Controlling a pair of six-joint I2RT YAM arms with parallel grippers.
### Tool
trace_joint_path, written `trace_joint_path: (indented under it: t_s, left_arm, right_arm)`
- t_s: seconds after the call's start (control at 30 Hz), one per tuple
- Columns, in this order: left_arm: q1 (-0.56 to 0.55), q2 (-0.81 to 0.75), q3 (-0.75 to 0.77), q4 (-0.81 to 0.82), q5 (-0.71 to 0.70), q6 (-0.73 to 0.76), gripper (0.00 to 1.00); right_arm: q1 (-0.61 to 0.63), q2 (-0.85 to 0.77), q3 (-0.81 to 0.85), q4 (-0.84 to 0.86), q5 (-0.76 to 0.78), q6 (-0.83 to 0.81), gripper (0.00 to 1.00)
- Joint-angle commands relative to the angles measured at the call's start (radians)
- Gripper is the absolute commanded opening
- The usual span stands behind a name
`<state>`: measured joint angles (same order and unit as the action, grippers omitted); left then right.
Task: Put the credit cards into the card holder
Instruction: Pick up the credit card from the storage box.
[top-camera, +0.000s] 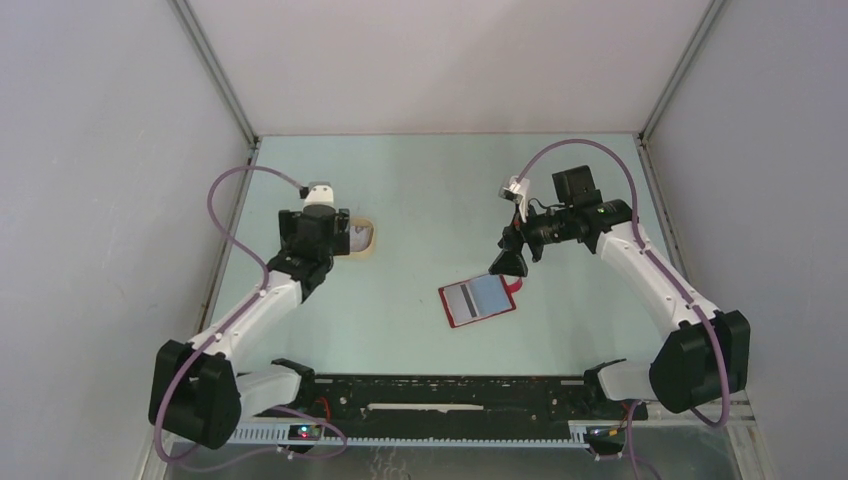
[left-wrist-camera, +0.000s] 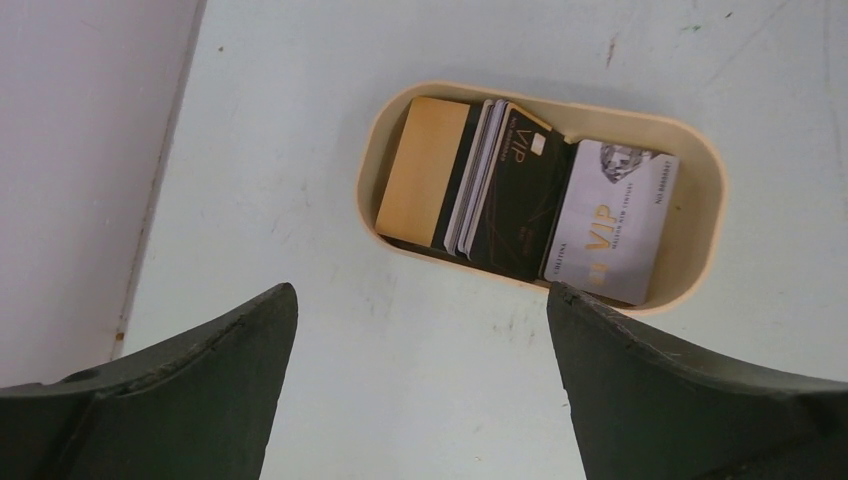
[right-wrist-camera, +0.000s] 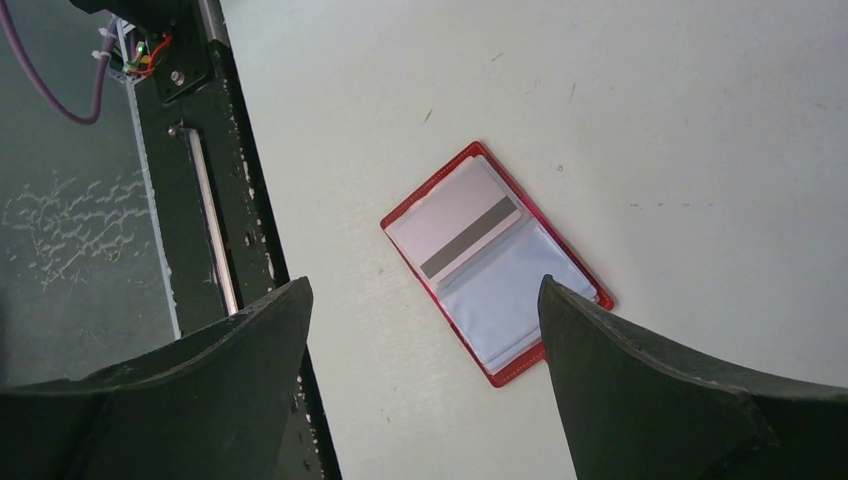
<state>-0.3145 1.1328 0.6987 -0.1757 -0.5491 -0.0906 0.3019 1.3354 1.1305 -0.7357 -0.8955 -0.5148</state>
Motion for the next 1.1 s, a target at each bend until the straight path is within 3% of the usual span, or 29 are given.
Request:
trace_joint_path:
  t_s: [0.0,0.4,0.87,1.07]
  left_arm:
    - [0.029,0.031,0.032,0.012,-0.025,0.039,1.00]
    - [0.077,0.173,0.113,-0.034,0.032,0.124,1.00]
    - [0.157,0.397,0.299,-0.062,0.261,0.180,0.79]
    - [0.167,0.482,0.355,-0.113,0.301,0.192,0.76]
  right_arm:
    - [-0.001,0.006,0.012,0.015,0.016,-0.011,0.92]
    - [0.000,0.024,0.012,0.014,0.014,-0.015,0.92]
    - [0.002,0.041,0.012,0.006,0.003,-0.023,0.92]
    - [0.002,0.045,0.012,0.004,0.002,-0.026,0.92]
